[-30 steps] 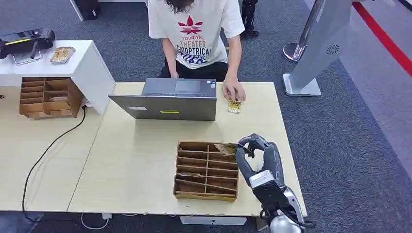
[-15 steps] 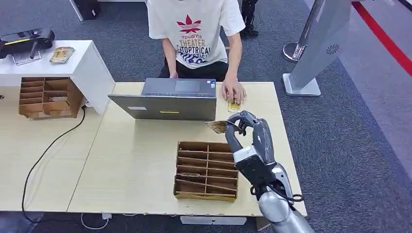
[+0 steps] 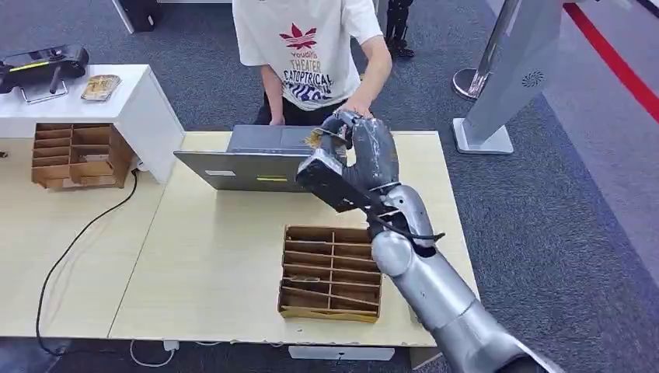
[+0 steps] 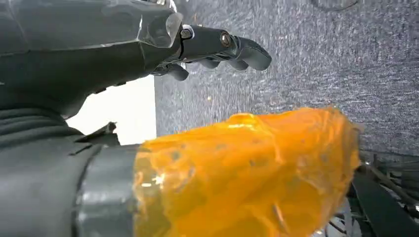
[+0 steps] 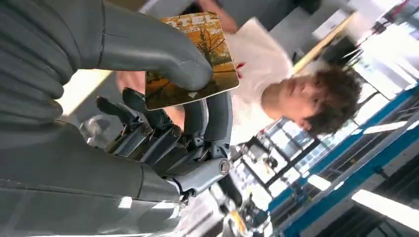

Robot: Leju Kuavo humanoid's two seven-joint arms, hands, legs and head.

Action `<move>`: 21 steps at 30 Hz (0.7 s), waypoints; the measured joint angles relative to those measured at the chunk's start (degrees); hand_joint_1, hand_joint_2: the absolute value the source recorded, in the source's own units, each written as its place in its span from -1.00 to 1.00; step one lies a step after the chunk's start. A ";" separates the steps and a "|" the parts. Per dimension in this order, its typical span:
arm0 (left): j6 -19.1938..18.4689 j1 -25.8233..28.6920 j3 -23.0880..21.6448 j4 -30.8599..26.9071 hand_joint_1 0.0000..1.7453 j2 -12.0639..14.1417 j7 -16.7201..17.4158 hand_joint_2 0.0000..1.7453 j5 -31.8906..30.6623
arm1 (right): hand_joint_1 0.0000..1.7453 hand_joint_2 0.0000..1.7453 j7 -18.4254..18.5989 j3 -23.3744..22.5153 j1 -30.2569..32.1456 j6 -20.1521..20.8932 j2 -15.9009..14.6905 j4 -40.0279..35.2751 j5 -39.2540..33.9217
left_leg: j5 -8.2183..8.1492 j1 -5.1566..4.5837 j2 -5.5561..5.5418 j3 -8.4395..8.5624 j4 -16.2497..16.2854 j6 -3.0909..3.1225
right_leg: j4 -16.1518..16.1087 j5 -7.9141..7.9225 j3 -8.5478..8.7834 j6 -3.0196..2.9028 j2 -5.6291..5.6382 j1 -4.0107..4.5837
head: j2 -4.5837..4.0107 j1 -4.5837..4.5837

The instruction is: Pass the card to the sensor for recognition and then transmit it.

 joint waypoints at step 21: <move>-0.41 -0.64 -2.95 0.00 -1.00 0.07 0.59 -1.00 -1.46 | 1.00 1.00 1.81 -1.33 -8.59 -2.56 2.53 17.41 5.83 | 0.01 0.00 -0.01 -0.01 0.01 0.03 | 0.00 0.00 -0.02 0.00 0.00 0.00 | 0.00 0.00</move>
